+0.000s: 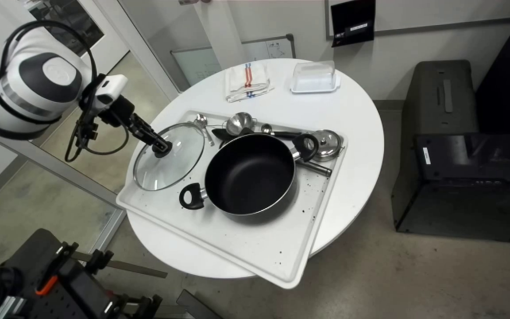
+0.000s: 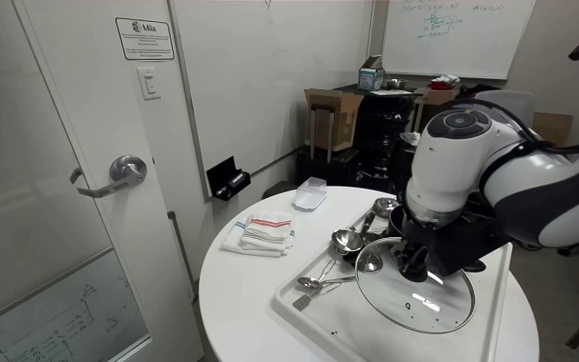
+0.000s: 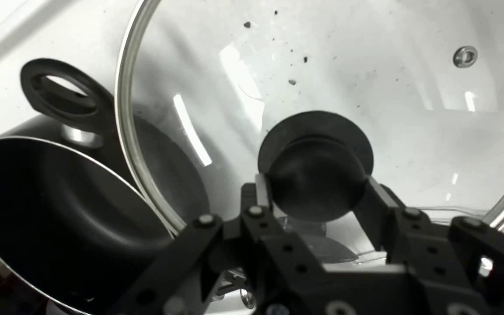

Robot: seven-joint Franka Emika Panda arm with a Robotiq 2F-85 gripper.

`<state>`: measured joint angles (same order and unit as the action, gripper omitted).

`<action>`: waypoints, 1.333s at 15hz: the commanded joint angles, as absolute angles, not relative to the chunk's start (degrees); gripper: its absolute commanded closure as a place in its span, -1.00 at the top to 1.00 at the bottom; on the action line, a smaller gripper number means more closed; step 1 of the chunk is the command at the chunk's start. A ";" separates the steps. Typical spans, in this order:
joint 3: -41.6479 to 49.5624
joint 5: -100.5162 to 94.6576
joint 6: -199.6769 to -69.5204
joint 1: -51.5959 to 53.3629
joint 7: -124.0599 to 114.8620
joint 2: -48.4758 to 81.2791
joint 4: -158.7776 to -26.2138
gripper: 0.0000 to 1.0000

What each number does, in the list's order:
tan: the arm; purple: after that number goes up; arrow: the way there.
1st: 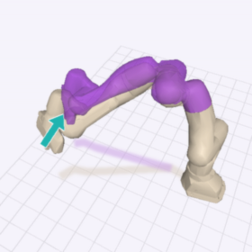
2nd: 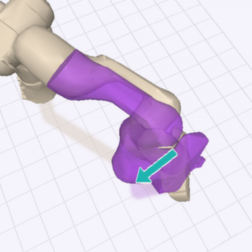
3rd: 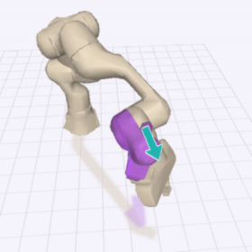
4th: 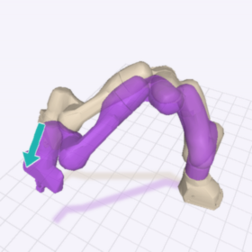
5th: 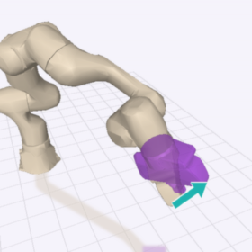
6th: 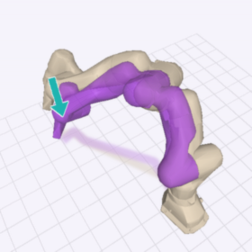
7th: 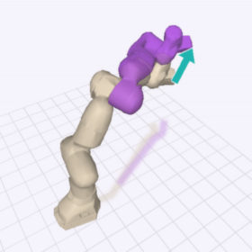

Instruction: Remove the lid from the pot

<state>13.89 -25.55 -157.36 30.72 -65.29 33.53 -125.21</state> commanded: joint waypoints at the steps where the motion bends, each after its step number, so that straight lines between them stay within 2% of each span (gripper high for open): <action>1: 14.70 -27.43 -161.14 32.73 -66.53 35.64 -124.95 -0.50; 11: 14.16 -21.99 -171.69 31.91 -58.02 42.14 -126.81 -0.50; 20: 10.82 -9.46 -177.23 27.78 -43.67 44.77 -128.27 -0.50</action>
